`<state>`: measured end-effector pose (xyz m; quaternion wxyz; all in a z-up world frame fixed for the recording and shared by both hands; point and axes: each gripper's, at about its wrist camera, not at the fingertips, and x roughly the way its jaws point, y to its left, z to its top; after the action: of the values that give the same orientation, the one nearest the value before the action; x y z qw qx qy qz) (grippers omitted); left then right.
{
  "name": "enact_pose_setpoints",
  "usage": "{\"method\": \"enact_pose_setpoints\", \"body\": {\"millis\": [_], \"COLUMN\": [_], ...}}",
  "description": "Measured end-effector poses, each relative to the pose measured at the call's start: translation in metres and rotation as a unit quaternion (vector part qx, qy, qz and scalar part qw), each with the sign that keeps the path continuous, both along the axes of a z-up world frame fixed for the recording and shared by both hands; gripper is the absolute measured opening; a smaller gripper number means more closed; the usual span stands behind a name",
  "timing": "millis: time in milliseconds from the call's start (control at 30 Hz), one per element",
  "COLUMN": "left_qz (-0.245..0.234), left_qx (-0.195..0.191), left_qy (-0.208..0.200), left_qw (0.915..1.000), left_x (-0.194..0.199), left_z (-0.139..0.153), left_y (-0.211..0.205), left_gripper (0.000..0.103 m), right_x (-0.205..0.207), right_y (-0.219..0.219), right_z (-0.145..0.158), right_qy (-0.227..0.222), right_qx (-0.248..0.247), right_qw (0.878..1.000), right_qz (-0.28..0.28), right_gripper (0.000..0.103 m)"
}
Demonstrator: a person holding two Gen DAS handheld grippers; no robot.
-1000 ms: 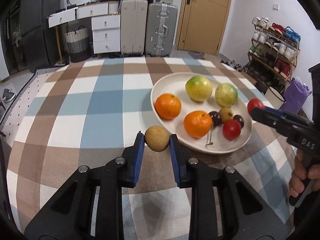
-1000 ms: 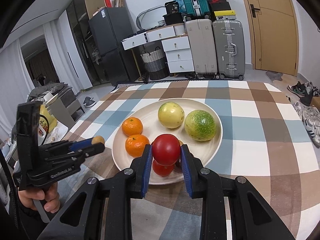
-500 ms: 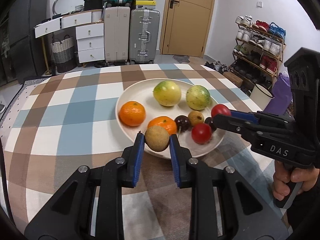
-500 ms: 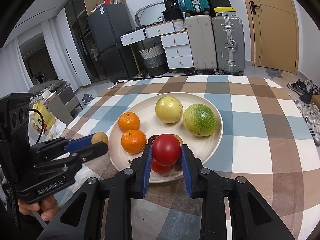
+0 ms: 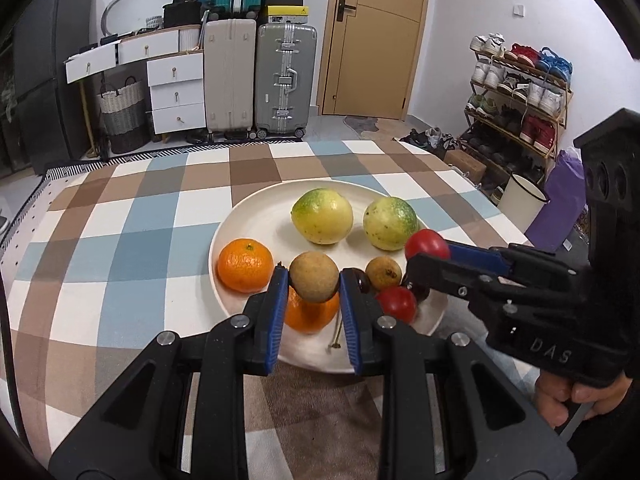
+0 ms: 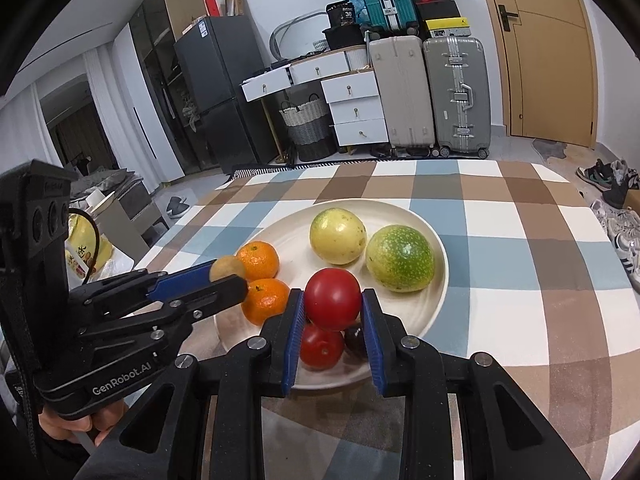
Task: Organize fruits
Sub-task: 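Carry the tomato and small brown fruit over the cream plate with both tools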
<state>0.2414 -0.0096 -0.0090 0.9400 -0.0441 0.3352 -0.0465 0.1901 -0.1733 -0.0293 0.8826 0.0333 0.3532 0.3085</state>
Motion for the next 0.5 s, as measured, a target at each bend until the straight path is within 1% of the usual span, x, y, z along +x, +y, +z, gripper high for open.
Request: {"method": "enact_pose_setpoints", "body": {"millis": [133, 500], "left_qz": [0.003, 0.01], "left_qx": [0.02, 0.015], "left_qy": [-0.004, -0.008], "left_qw": [0.9998, 0.9998], "left_x": [0.004, 0.009], "left_z": [-0.002, -0.004], "left_y": [-0.005, -0.003], "left_gripper": [0.023, 0.023], "right_x": [0.007, 0.012], "right_y": [0.005, 0.014], "right_z": [0.0, -0.004], "right_qy": [0.001, -0.002], "right_qx": [0.008, 0.009], "right_qw": [1.0, 1.0], "right_qz": [0.0, 0.0], "right_gripper": [0.029, 0.029]}}
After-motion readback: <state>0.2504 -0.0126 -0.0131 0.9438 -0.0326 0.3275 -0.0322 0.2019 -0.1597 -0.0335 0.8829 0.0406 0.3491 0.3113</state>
